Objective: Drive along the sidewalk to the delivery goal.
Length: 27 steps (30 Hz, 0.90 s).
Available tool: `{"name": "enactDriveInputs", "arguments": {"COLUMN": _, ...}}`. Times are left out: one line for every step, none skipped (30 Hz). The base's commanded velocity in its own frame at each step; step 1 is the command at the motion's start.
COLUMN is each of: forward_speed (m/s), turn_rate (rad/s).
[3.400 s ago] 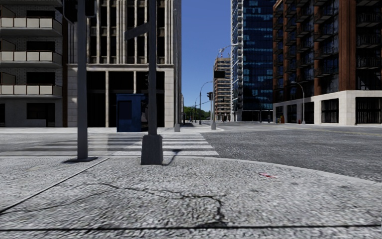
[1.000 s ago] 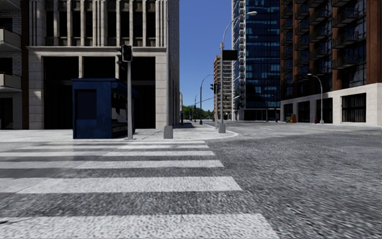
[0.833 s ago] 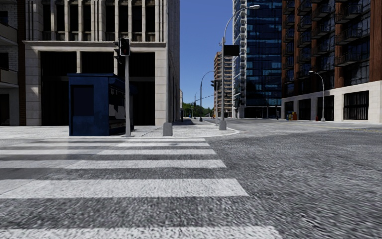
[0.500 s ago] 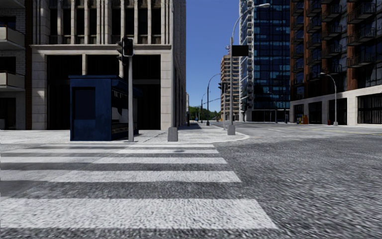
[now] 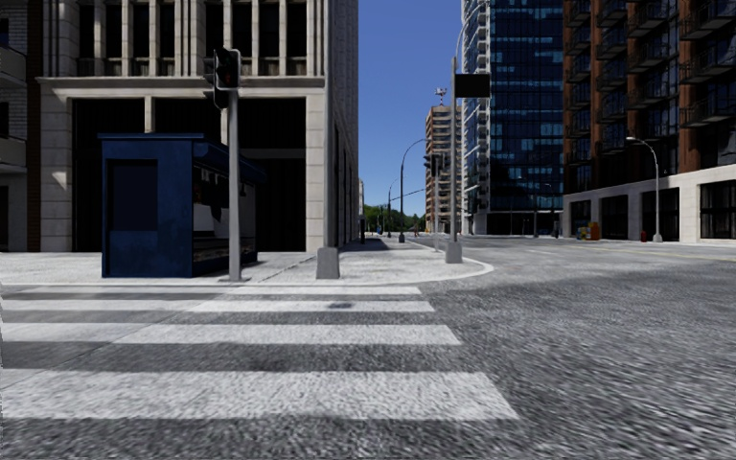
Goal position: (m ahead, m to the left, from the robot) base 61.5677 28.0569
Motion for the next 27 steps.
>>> {"name": "enactDriveInputs", "arguments": {"forward_speed": 2.0, "turn_rate": 0.0}}
{"name": "enactDriveInputs", "arguments": {"forward_speed": 2.0, "turn_rate": 0.0}}
{"name": "enactDriveInputs", "arguments": {"forward_speed": 2.0, "turn_rate": 0.0}}
{"name": "enactDriveInputs", "arguments": {"forward_speed": 2.0, "turn_rate": 0.0}}
{"name": "enactDriveInputs", "arguments": {"forward_speed": 2.0, "turn_rate": 0.0}}
{"name": "enactDriveInputs", "arguments": {"forward_speed": 2.0, "turn_rate": -0.01}}
{"name": "enactDriveInputs", "arguments": {"forward_speed": 2.0, "turn_rate": -0.12}}
{"name": "enactDriveInputs", "arguments": {"forward_speed": 2.0, "turn_rate": -0.12}}
{"name": "enactDriveInputs", "arguments": {"forward_speed": 2.0, "turn_rate": -0.16}}
{"name": "enactDriveInputs", "arguments": {"forward_speed": 2.0, "turn_rate": -0.16}}
{"name": "enactDriveInputs", "arguments": {"forward_speed": 2.0, "turn_rate": -0.16}}
{"name": "enactDriveInputs", "arguments": {"forward_speed": 2.0, "turn_rate": -0.14}}
{"name": "enactDriveInputs", "arguments": {"forward_speed": 2.0, "turn_rate": -0.14}}
{"name": "enactDriveInputs", "arguments": {"forward_speed": 2.0, "turn_rate": -0.01}}
{"name": "enactDriveInputs", "arguments": {"forward_speed": 2.0, "turn_rate": 0.0}}
{"name": "enactDriveInputs", "arguments": {"forward_speed": 2.0, "turn_rate": 0.0}}
{"name": "enactDriveInputs", "arguments": {"forward_speed": 2.0, "turn_rate": 0.0}}
{"name": "enactDriveInputs", "arguments": {"forward_speed": 2.0, "turn_rate": 0.0}}
{"name": "enactDriveInputs", "arguments": {"forward_speed": 2.0, "turn_rate": 0.0}}
{"name": "enactDriveInputs", "arguments": {"forward_speed": 2.0, "turn_rate": 0.0}}
{"name": "enactDriveInputs", "arguments": {"forward_speed": 2.0, "turn_rate": 0.0}}
{"name": "enactDriveInputs", "arguments": {"forward_speed": 2.0, "turn_rate": 0.0}}
{"name": "enactDriveInputs", "arguments": {"forward_speed": 2.0, "turn_rate": 0.0}}
{"name": "enactDriveInputs", "arguments": {"forward_speed": 2.0, "turn_rate": 0.0}}
{"name": "enactDriveInputs", "arguments": {"forward_speed": 2.0, "turn_rate": 0.0}}
{"name": "enactDriveInputs", "arguments": {"forward_speed": 2.0, "turn_rate": 0.0}}
{"name": "enactDriveInputs", "arguments": {"forward_speed": 2.0, "turn_rate": 0.0}}
